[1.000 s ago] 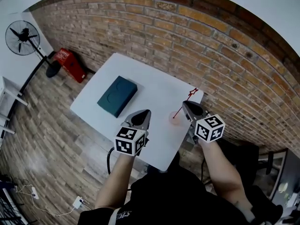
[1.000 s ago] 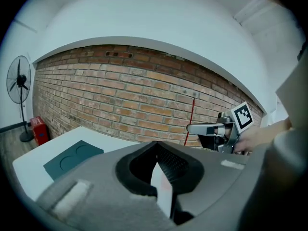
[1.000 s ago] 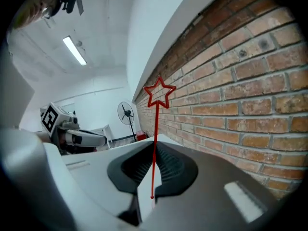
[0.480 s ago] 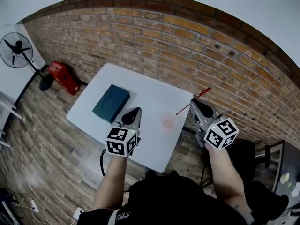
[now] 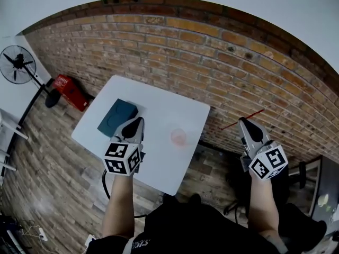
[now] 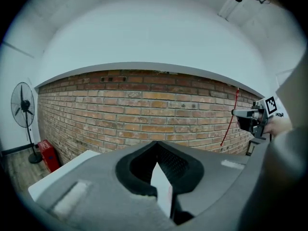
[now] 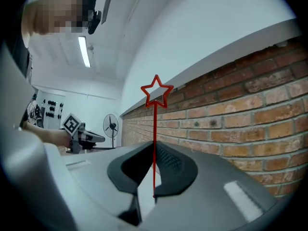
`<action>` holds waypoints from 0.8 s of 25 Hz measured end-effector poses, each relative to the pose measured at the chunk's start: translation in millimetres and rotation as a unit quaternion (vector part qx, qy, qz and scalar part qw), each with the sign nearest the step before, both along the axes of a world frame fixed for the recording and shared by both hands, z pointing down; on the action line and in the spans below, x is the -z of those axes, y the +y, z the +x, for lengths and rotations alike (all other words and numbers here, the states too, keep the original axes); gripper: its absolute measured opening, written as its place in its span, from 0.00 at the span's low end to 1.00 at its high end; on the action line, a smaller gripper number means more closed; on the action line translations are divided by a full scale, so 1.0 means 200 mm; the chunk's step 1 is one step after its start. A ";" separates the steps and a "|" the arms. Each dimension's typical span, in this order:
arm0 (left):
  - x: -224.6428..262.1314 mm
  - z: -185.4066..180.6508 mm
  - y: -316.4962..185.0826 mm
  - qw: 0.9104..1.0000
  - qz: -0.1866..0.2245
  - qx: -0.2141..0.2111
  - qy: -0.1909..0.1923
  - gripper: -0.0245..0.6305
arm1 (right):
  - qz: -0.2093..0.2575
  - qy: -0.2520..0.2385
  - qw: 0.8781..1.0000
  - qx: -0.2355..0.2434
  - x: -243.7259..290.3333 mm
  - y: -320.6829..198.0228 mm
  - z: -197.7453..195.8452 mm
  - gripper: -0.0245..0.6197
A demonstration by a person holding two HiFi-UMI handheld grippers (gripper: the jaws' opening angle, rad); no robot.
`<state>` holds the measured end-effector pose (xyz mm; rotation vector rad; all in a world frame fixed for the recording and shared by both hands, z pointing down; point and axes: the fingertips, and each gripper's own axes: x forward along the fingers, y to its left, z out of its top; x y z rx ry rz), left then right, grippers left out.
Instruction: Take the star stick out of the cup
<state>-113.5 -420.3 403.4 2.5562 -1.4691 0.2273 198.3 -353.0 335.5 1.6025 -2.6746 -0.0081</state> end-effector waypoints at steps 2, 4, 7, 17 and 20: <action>-0.01 0.03 0.01 1.000 0.000 0.014 -0.001 0.05 | -0.001 -0.006 1.000 -0.016 -0.02 0.02 0.12 0.06; -0.02 0.05 0.02 1.000 -0.002 0.027 0.004 0.05 | -0.001 -0.012 1.000 -0.024 -0.04 0.02 0.20 0.05; -0.03 0.13 0.04 1.000 -0.002 0.031 0.005 0.05 | -0.001 -0.024 0.999 -0.030 -0.09 0.02 0.24 0.05; -0.05 0.32 0.13 0.999 0.034 0.037 0.016 0.05 | -0.008 -0.005 1.000 -0.008 -0.31 0.07 0.13 0.05; -0.19 0.40 0.16 0.997 0.027 0.045 0.053 0.05 | -0.013 0.022 1.000 -0.012 -0.46 0.04 0.12 0.05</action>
